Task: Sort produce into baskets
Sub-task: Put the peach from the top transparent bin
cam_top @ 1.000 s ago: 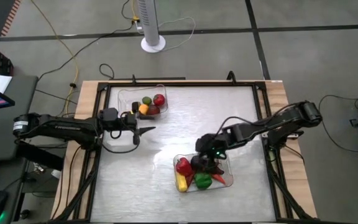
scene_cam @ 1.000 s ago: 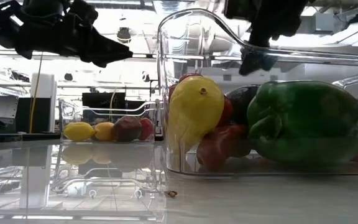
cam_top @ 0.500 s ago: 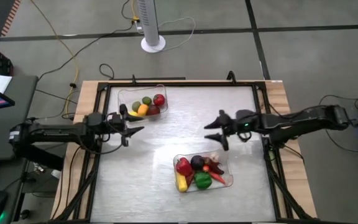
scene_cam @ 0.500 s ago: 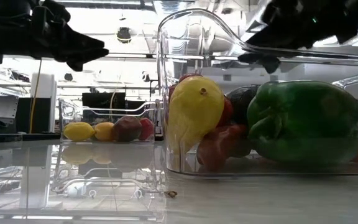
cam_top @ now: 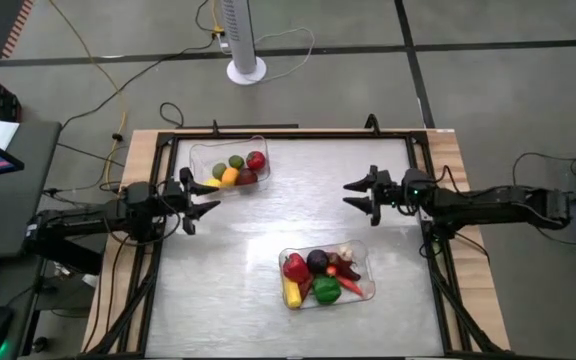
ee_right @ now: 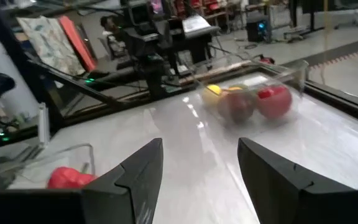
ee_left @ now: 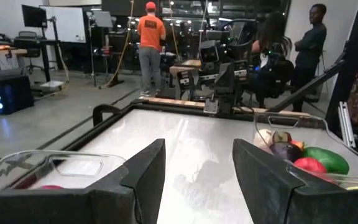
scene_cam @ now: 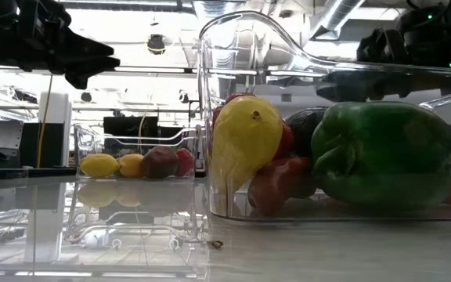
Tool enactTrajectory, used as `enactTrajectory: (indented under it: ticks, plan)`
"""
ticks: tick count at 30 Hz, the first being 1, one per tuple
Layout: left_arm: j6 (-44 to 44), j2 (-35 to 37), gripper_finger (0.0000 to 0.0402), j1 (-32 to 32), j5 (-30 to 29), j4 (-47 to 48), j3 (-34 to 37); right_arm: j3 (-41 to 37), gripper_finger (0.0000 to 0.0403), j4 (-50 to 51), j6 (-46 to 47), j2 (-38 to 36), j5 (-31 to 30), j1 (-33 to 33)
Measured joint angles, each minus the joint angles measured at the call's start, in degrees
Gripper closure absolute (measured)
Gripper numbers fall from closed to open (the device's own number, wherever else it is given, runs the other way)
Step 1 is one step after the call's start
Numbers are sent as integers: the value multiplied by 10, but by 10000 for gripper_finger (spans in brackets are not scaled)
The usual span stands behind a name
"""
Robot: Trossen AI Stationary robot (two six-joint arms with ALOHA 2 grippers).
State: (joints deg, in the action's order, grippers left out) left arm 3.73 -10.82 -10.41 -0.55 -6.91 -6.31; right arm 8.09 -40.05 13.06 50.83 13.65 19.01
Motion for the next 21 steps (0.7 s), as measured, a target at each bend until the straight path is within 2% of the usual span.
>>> enactTrajectory:
  ticks: [3,7,10,14,16,21]
  plan:
    - [0,17,228,0,-1,23,0,-24,169,-23,3,0,0,15]
    - [-1,45,228,0,-2,21,10,-76,175,-114,14,1,2,39]
    - [-1,72,228,0,-5,4,29,-76,184,-112,19,-9,8,61]
    - [1,108,228,0,-19,-4,48,-76,194,-105,34,-23,66,101]
    - [6,108,228,0,-29,-6,55,-76,200,-111,41,-41,103,127]
    - [4,107,228,0,-33,1,57,-76,210,-51,64,-95,169,182]
